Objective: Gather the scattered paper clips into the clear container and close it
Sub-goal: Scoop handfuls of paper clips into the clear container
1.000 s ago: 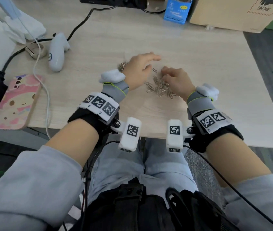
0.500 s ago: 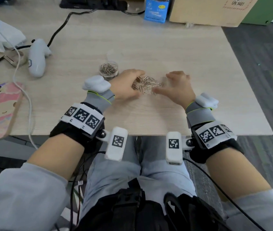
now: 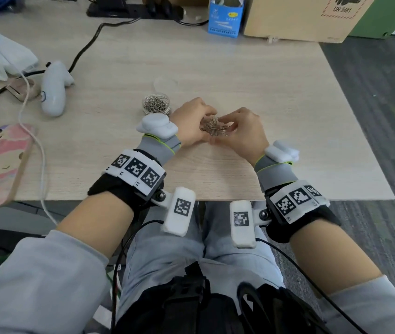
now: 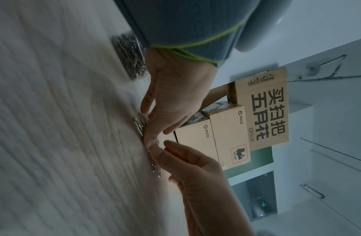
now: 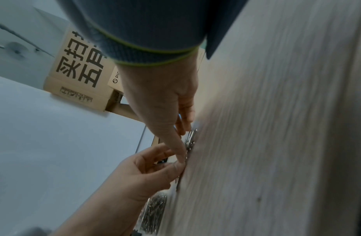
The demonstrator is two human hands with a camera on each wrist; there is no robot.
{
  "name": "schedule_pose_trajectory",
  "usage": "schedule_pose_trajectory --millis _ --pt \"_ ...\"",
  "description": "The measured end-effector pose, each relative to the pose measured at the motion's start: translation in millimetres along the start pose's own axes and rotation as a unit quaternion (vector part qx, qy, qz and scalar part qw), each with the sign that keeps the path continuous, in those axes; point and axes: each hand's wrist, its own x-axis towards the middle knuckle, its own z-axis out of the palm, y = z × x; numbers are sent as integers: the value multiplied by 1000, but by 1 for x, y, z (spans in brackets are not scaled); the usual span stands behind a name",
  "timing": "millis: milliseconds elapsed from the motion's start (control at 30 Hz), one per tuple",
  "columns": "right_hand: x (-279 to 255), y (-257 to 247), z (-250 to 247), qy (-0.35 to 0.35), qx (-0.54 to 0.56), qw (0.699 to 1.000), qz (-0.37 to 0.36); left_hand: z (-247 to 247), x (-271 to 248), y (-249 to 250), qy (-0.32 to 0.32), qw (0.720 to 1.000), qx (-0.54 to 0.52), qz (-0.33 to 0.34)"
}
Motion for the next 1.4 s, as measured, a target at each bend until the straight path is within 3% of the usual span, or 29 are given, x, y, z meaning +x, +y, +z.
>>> schedule_pose_trajectory --millis 100,200,367,600,733,900,1300,1400 --pt "0 7 -8 13 -7 1000 23 -4 -2 -3 -19 1000 19 -7" --pt "1 10 -15 -18 -20 998 54 -3 -3 -2 -41 999 20 -25" --pt "6 6 -12 -21 17 997 68 0 9 4 -7 999 -30 -23" --pt "13 6 -15 -33 170 971 162 0 20 5 22 999 -41 -22" --pt "16 3 -25 -56 355 902 242 -3 26 3 32 996 -76 -40" --pt "21 7 -31 -63 437 849 291 -10 31 2 50 990 -128 -41" --pt "31 12 -27 -83 617 717 315 -19 41 44 -33 979 -193 53" --pt "31 16 -30 -58 669 667 321 -24 41 41 17 966 -249 65"
